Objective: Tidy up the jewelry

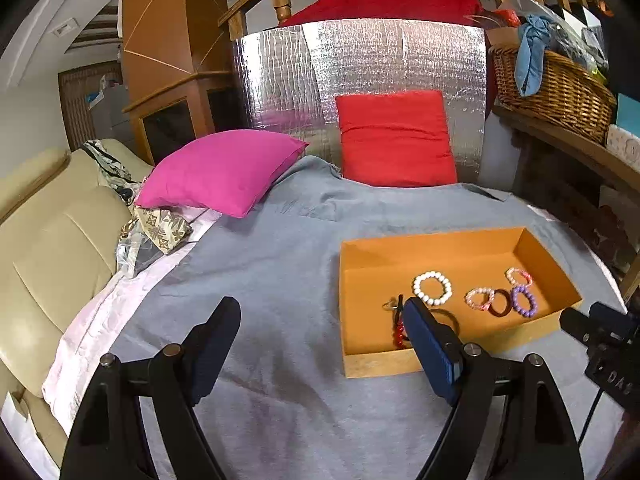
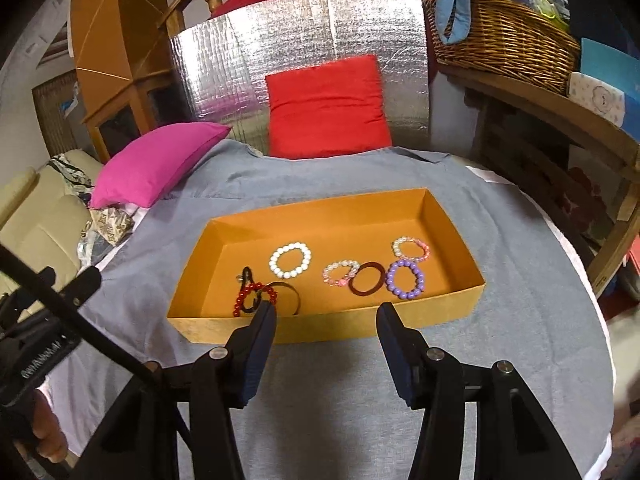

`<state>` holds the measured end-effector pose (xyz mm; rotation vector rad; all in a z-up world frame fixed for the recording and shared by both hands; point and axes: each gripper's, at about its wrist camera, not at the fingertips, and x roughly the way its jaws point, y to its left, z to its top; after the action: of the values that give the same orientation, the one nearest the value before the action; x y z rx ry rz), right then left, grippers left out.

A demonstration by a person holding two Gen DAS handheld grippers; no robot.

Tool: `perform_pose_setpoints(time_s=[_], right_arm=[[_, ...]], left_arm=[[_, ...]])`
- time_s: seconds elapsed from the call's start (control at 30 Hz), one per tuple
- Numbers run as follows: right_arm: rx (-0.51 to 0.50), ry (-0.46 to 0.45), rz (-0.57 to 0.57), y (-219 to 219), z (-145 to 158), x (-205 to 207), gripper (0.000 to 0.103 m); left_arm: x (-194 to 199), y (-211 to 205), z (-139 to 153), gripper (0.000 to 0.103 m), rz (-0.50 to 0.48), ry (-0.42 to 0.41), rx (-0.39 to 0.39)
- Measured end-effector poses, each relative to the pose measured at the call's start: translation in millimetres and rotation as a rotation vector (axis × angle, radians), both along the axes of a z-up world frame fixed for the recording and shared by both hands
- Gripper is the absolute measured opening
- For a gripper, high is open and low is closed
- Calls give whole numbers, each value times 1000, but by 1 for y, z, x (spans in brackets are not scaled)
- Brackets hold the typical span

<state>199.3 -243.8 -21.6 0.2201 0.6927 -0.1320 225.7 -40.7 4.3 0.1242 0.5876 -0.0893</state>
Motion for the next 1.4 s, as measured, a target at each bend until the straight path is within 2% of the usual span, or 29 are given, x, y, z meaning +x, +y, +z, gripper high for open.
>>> perform_pose_setpoints(time_s=[0.1,0.43,1.4], right_arm=[[0,-2,-13,-5,-1,1,56],[-9,-6,-25,-14,-2,1,56],[13,-26,-21,-12,0,0,56]], left_arm=[[0,-4,3,84,-11,4,-24],[3,-7,7,84,10,-20,-35],[4,-13,1,84,9,-11,-11]])
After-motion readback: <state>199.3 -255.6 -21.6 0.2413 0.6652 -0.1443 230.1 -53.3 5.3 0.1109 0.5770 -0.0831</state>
